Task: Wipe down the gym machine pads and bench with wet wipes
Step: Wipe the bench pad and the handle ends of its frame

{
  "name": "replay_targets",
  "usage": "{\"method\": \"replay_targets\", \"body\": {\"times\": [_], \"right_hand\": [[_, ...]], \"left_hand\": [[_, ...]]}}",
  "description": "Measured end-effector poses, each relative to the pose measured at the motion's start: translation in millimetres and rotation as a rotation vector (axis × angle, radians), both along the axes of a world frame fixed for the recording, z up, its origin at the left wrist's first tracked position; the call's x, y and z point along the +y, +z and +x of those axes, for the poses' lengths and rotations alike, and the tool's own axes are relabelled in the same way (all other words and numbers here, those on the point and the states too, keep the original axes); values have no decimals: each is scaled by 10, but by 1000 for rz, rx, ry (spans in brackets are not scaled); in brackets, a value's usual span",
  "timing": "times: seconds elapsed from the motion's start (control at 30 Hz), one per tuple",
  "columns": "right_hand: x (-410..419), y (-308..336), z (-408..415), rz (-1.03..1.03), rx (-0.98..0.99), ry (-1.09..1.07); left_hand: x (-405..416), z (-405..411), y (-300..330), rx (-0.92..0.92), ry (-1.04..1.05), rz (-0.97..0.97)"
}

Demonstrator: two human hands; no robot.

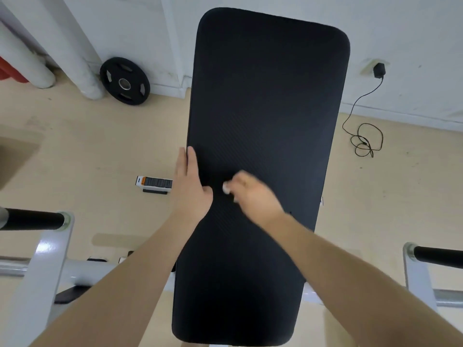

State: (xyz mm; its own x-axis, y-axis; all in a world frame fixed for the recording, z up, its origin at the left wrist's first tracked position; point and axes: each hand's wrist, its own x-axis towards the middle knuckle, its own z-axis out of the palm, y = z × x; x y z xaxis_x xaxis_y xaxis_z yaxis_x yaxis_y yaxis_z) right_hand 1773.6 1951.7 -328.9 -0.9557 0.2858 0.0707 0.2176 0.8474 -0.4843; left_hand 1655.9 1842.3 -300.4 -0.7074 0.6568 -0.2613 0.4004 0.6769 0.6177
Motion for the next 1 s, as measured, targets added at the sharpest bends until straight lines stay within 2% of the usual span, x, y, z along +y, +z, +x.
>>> {"method": "replay_targets", "body": {"times": [0.03, 0.1, 0.2, 0.3, 0.4, 0.57, 0.63, 0.77, 0.83, 0.9, 1.0], "right_hand": [[198, 126, -137, 8, 99, -96], [609, 385, -387, 61, 251, -210], [1086, 538, -661, 141, 214, -271], [1062, 357, -705, 137, 207, -217], [651, 44, -376, 124, 228, -85], [15, -259, 191, 10, 16, 2], [198, -118, 64, -17, 49, -41], [997, 414, -342, 28, 267, -289], [1307, 485, -417, 102, 232, -341], [1376, 392, -376, 188, 228, -298], [1092, 92, -80, 196, 254, -172]], "left_hand": [[37, 10, -8, 120, -85, -76], [145, 35, -40, 218, -190, -253], [299, 132, -54, 235, -161, -383], [369, 194, -83, 307, -132, -423], [389, 227, -83, 317, -113, -449], [444, 288, -75, 322, -49, -427], [464, 305, -67, 294, -46, -443], [468, 296, -103, 279, -43, -454], [447, 294, -127, 270, -42, -440], [424, 289, -134, 271, -43, -425], [393, 276, -130, 290, -54, -410]]}}
